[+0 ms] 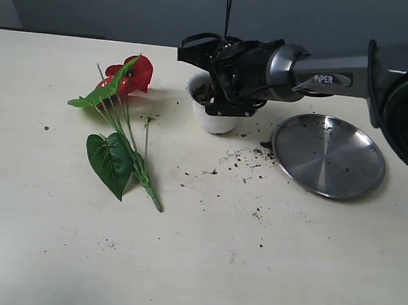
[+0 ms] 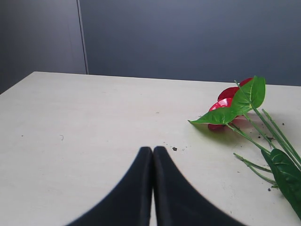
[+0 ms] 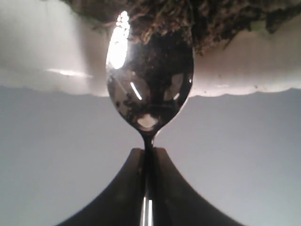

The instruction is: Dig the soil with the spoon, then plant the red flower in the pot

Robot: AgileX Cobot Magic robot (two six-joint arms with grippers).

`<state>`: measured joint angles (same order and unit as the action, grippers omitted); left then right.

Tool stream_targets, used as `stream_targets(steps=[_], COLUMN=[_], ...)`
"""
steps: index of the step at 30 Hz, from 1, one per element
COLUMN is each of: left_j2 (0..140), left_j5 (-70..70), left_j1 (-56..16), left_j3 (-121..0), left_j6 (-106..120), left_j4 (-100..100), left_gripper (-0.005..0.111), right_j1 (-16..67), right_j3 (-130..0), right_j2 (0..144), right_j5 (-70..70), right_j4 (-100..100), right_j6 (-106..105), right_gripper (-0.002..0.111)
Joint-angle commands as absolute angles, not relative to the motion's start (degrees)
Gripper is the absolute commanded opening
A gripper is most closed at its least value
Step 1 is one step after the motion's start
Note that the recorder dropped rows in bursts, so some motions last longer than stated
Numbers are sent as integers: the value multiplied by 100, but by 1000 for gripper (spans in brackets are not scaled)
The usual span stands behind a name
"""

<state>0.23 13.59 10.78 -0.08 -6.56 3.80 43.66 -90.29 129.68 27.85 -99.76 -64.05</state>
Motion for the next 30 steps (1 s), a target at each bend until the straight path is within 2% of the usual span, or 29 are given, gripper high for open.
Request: stream_targets(steps=[1,6,30], left_j2=[0,0,0], left_j5=[1330,1330,1330], left_j1=[1082,1082,1082], left_j3=[0,0,0], left_j6=[-694,-694,-694], left_j4=[383,383,383], left_gripper=[1,1,1], right_j1=[4341,4341,4341], right_j3=[-8659,-8309,-8424], right_j2=[12899,12762,12294], right_j5=[2873,2885,2683], right_j4=[-9995,-9995,-9995], right_j6=[-6450,-6450,-6489], right_gripper=[-1,-1,-1])
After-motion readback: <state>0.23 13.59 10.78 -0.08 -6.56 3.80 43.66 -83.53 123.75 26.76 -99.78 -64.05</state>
